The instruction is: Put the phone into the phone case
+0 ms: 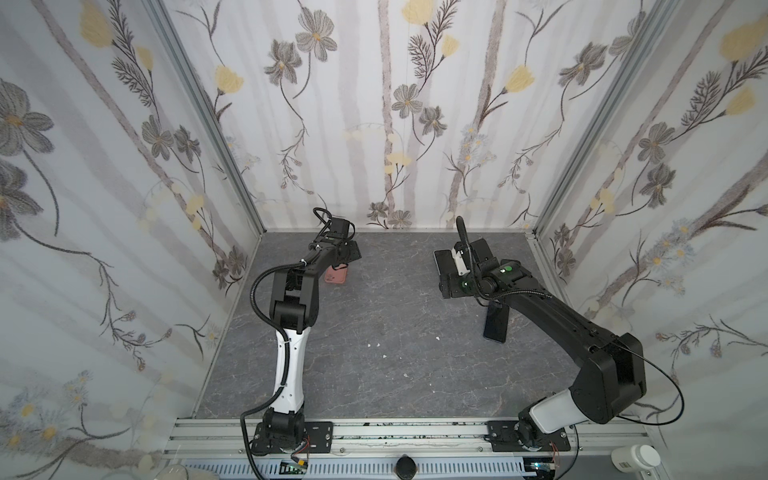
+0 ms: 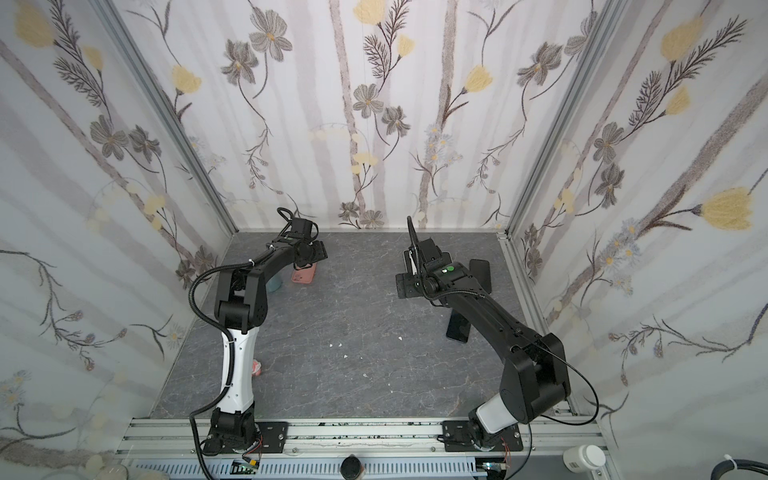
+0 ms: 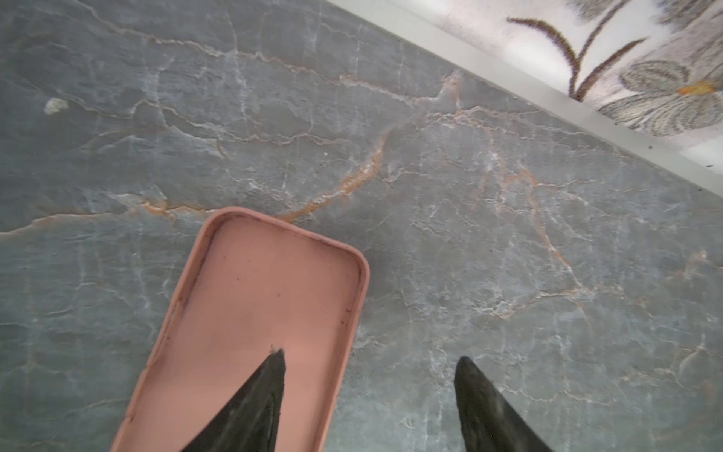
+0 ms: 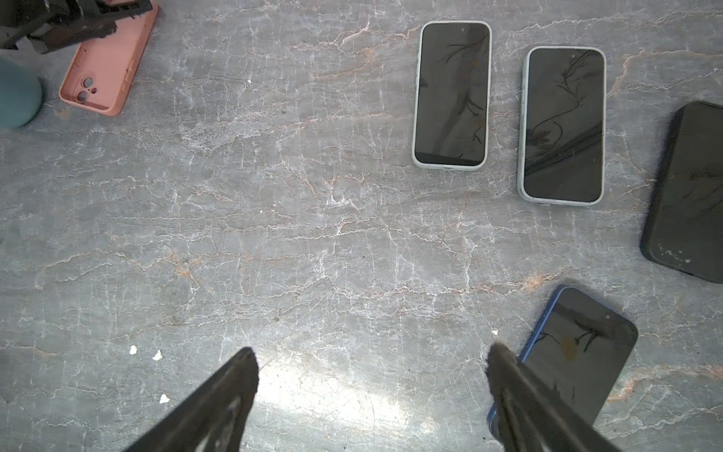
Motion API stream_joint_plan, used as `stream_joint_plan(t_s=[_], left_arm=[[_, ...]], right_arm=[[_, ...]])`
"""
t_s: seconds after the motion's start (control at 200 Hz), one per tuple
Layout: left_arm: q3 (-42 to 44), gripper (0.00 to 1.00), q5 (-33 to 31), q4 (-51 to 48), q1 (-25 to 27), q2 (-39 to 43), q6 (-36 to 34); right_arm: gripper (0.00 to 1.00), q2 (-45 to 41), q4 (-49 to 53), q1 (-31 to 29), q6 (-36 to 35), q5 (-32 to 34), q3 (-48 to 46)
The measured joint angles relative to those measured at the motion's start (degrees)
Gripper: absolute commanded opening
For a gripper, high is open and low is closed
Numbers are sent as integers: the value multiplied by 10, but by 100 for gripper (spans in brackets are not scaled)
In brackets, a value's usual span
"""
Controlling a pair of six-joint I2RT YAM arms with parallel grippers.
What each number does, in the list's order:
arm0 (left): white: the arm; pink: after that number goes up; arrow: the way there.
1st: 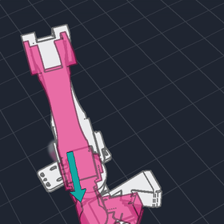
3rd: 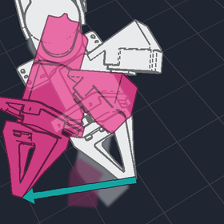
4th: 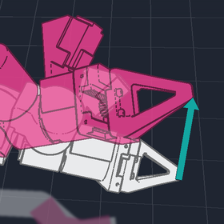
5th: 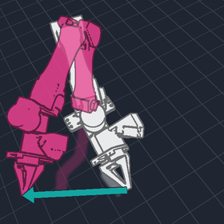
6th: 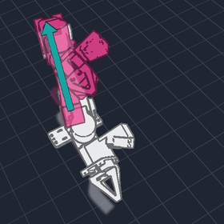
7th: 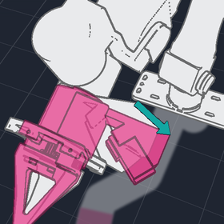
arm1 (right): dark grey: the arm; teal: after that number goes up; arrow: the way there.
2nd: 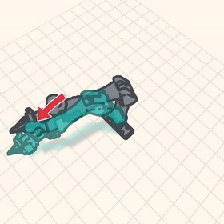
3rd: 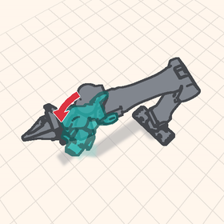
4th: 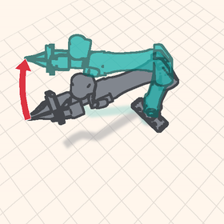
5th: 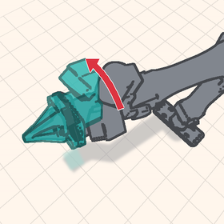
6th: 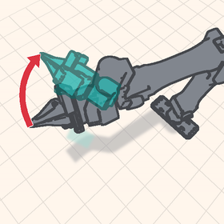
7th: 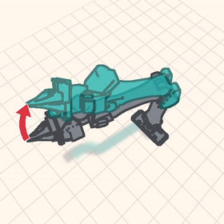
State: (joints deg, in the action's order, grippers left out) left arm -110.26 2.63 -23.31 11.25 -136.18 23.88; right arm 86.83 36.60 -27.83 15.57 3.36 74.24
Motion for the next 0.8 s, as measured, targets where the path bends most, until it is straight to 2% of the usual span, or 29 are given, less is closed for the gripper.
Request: stream_joint_plan(t_s=[0.18,0.385,0.61,0.804], left_arm=[[-42,69,-8,-17,0,-36,-28],[-44,69,-2,-13,1,-41,-54],[24,69,15,16,20,-2,-81],[132,69,29,53,58,61,-94]], right_arm=[[90,-3,-1,-5,0,-5,1],[90,-3,-1,-7,0,-7,13],[89,7,-2,-10,-2,-20,35],[89,9,1,-12,-12,-30,62]])
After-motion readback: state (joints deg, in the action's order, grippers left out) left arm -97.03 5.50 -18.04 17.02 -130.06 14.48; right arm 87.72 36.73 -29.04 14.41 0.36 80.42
